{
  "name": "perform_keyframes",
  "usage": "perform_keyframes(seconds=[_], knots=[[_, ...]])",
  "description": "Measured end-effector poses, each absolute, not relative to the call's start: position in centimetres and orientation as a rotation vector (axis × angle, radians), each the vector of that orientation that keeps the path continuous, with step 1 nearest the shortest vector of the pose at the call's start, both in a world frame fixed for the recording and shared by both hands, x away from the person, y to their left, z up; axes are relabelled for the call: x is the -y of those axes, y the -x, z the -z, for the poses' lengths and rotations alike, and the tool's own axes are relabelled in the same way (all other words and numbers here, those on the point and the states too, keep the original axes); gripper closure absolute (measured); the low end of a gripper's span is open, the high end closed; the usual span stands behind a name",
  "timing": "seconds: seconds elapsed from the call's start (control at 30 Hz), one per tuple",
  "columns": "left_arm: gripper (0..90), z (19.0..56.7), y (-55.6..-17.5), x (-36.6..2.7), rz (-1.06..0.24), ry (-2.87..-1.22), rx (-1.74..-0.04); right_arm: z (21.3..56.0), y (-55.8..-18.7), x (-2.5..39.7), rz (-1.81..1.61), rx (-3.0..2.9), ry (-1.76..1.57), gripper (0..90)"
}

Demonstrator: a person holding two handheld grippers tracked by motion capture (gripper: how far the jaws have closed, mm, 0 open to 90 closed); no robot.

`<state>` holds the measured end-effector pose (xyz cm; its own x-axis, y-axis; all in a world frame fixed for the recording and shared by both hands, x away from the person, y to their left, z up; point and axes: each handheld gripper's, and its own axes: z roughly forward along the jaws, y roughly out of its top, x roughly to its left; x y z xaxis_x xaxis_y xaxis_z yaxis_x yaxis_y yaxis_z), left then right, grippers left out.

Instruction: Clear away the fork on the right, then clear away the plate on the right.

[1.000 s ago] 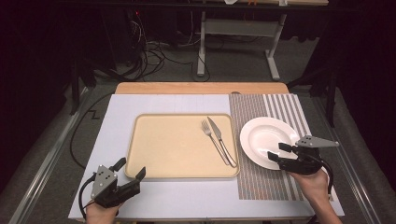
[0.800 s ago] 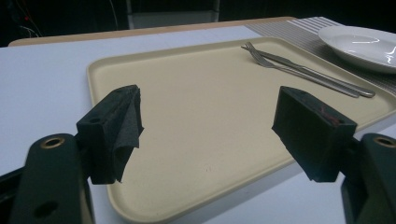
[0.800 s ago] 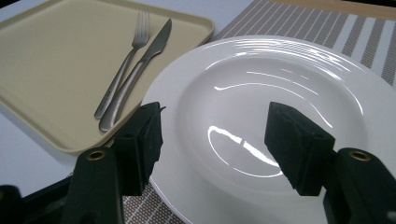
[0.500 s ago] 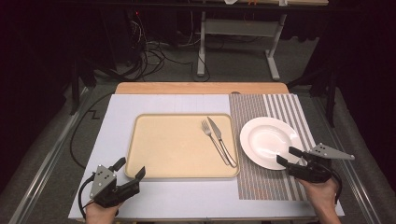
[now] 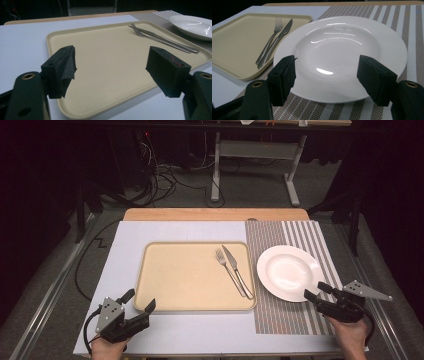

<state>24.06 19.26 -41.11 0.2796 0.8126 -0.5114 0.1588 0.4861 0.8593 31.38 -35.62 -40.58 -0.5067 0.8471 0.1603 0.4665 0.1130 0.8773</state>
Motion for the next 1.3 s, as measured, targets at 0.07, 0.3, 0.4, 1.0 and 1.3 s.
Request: perform_keyframes(seconds=[0.07, 0.3, 0.4, 1.0, 1.3], knots=[[24.7, 41.1, -24.1, -19.2, -0.555, -1.006, -1.237, 40.6, -31.5, 35.7, -1.354, -2.016, -1.291, 31.9], [24.7, 41.1, -24.1, -19.3, -0.557, -0.999, -1.241, 40.8, -31.9, 36.0, -1.317, -2.021, -1.331, 32.5], [24.7, 41.2, -24.1, -19.2, -0.560, -1.008, -1.237, 40.8, -32.2, 36.2, -1.296, -2.016, -1.358, 33.1], [24.6, 41.2, -24.1, -19.0, -0.571, -1.020, -1.232, 41.0, -34.2, 37.4, -1.263, -1.973, -1.455, 34.5], [24.6, 41.2, -24.1, -18.9, -0.572, -1.025, -1.233, 41.5, -35.4, 38.1, -1.243, -1.939, -1.533, 34.4]])
